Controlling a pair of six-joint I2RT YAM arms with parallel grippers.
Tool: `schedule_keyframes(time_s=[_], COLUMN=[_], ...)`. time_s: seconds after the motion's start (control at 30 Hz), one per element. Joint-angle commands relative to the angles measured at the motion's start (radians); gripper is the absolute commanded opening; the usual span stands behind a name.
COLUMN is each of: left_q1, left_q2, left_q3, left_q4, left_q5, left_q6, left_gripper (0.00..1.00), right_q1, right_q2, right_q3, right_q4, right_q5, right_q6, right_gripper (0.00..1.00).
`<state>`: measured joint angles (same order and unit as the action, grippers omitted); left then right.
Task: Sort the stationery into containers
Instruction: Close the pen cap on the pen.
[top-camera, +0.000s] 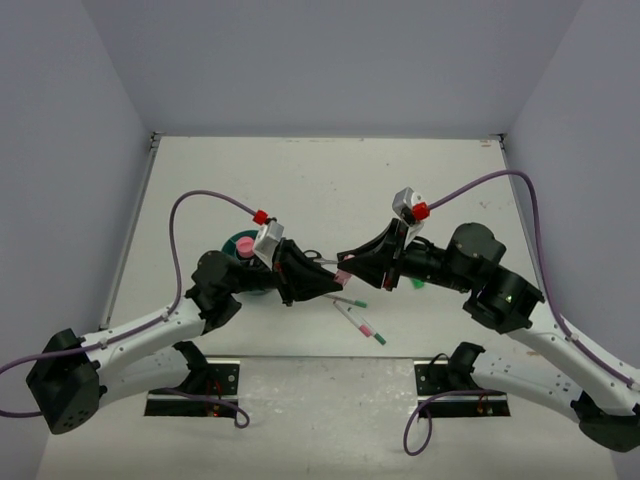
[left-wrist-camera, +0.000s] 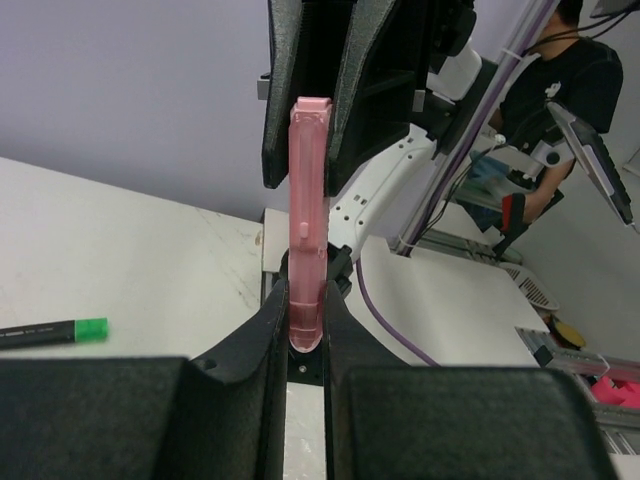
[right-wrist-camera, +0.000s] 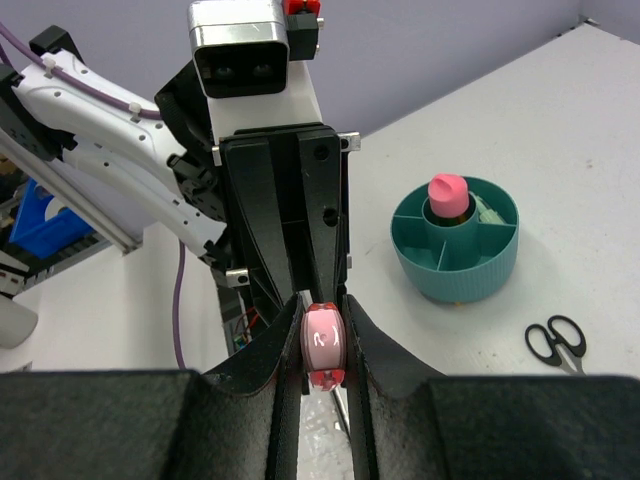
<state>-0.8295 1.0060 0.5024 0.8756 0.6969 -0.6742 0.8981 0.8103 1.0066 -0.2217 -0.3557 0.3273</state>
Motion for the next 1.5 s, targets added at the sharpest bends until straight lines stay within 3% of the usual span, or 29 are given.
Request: schedule_keyframes(time_s=[0.0,0.23,0.57,0.77,0.97,1.0,1.07,1.17,1.3,1.37,1.47], left_q1=[0.001,0.01,0.05,0.049,0.05,0.049,0.05,0.05,0.05,0.05,0.05], left_q2=[-0.061,-0.131,-0.152,-0.125,-0.107,-0.109,-0.125,-0.136,-0.132,-0.129,-0.142], left_q3=[0.077,0.143,0.206,0.193,0.157,0.158,0.161,0.175,0.194,0.209,0.241], left_q4=[-0.044,-0.202,-0.259,-0.262,-0.242,-0.252,-0.298,-0.324,-0.347,-0.373,-0.486], left_q5=[-0.133,-0.196,-0.189,-0.084,-0.043,-0.054,-0.089,-0.109,-0.124,-0.14,-0.246], left_q6=[-0.023,0.058,0.082,0.099,0.08,0.083,0.098,0.109,0.114,0.12,0.147], left_gripper=[0.0,0.0,0.0,0.0,0.0,0.05,0.55,0.68,0.64,0.68,0.94], right_q1=[0.004,0.005,0.008,0.007,0.007,0.008,0.007,0.008,0.008,0.008,0.007], right_q2=[0.023,0.064,0.145,0.093,0.095,0.097,0.1,0.106,0.122,0.125,0.12], right_q3=[-0.049,-0.18,-0.345,-0.319,-0.281,-0.277,-0.273,-0.265,-0.253,-0.248,-0.244], right_q4=[0.037,0.094,0.257,0.244,0.271,0.268,0.272,0.29,0.31,0.307,0.297], right_q5=[-0.052,-0.077,-0.145,-0.09,-0.154,-0.141,-0.124,-0.161,-0.188,-0.157,-0.085], right_q6=[0.02,0.045,0.107,0.135,0.153,0.154,0.156,0.165,0.173,0.168,0.152], right_gripper=[0.0,0.0,0.0,0.0,0.0,0.0,0.0,0.0,0.0,0.0,0.0])
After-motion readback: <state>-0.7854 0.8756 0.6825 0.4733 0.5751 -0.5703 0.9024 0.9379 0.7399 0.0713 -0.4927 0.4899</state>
